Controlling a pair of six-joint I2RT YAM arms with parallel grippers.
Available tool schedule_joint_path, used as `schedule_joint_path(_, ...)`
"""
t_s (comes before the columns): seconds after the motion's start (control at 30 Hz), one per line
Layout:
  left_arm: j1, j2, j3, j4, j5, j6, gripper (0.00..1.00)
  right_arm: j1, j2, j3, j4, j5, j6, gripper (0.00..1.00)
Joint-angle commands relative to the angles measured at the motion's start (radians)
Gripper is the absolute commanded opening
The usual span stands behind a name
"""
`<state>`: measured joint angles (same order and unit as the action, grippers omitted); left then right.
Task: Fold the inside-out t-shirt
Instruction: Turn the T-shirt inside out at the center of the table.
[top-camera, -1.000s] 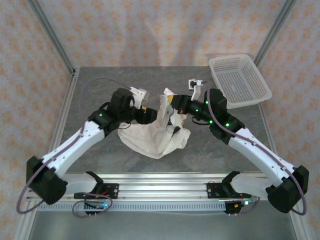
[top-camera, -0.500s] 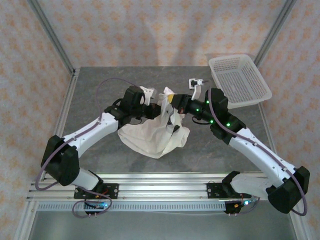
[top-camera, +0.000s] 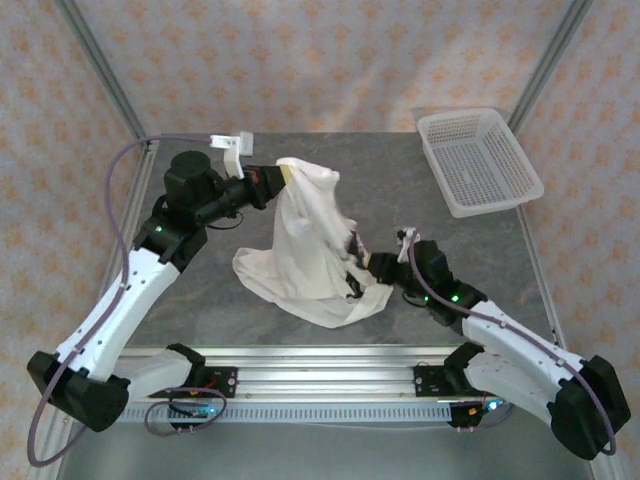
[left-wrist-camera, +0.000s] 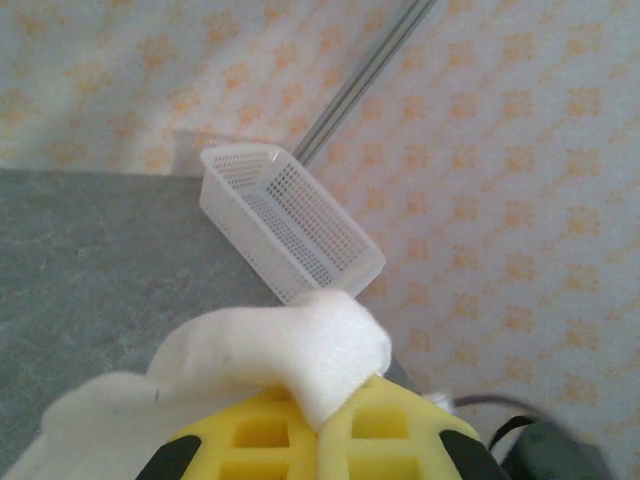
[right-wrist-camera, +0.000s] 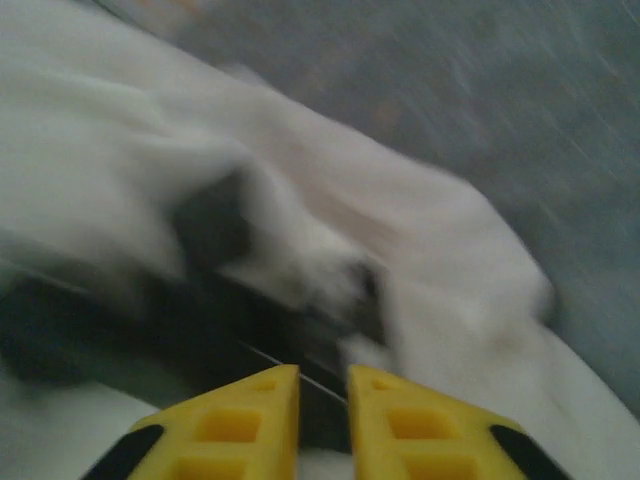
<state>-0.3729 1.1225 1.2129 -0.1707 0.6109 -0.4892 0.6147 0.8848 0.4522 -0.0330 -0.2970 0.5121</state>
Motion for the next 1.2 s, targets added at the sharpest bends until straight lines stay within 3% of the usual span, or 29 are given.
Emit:
schedule_joint_path(0.0, -0.003, 0.017, 0.006, -0.101, 0.024, 0.057, 0.0, 0.033, -0.085, 0.079, 0.002, 0.076, -0.075, 0.35)
schedule_joint_path(0.13, -0.019, 0.019, -0.008, -0.124, 0.02, 0.064, 0.0, 0.099, -0.089, 0.193, 0.018, 0.089, -0.3, 0.51)
schedule_joint_path(0.27, -0.064, 0.013, 0.002, -0.15, 0.008, 0.093, 0.0, 0.216, 0.057, 0.352, 0.044, 0.029, -0.559, 0.66)
schedule_joint_path(0.4, -0.098, 0.029, 0.043, -0.217, -0.022, 0.125, 0.0, 0.23, 0.241, 0.473, 0.131, -0.04, -0.554, 0.71)
schedule_joint_path(0.47, -0.103, 0.03, 0.056, -0.238, -0.025, 0.133, 0.0, 0.229, 0.338, 0.528, 0.136, -0.001, -0.545, 0.66)
schedule_joint_path(0.57, -0.104, 0.013, 0.061, -0.277, -0.124, 0.141, 0.0, 0.226, 0.42, 0.584, 0.106, 0.035, -0.525, 0.0)
schedule_joint_path(0.63, -0.102, 0.005, 0.058, -0.328, -0.271, 0.164, 0.01, 0.223, 0.415, 0.591, 0.082, -0.023, -0.506, 0.0)
schedule_joint_path(0.73, -0.086, 0.015, 0.023, -0.382, -0.491, 0.188, 0.15, 0.216, 0.35, 0.563, 0.087, -0.167, -0.436, 0.0)
schedule_joint_path(0.8, -0.057, 0.043, -0.019, -0.38, -0.533, 0.186, 0.23, 0.196, 0.305, 0.53, 0.116, -0.248, -0.348, 0.0)
schedule_joint_path(0.97, 0.014, 0.098, -0.143, -0.278, -0.522, 0.126, 0.4, 0.111, 0.17, 0.437, 0.227, -0.328, -0.153, 0.0)
schedule_joint_path(1.17, 0.034, -0.019, -0.217, -0.167, -0.292, 0.132, 0.61, 0.066, 0.149, 0.404, 0.217, -0.272, -0.143, 0.0)
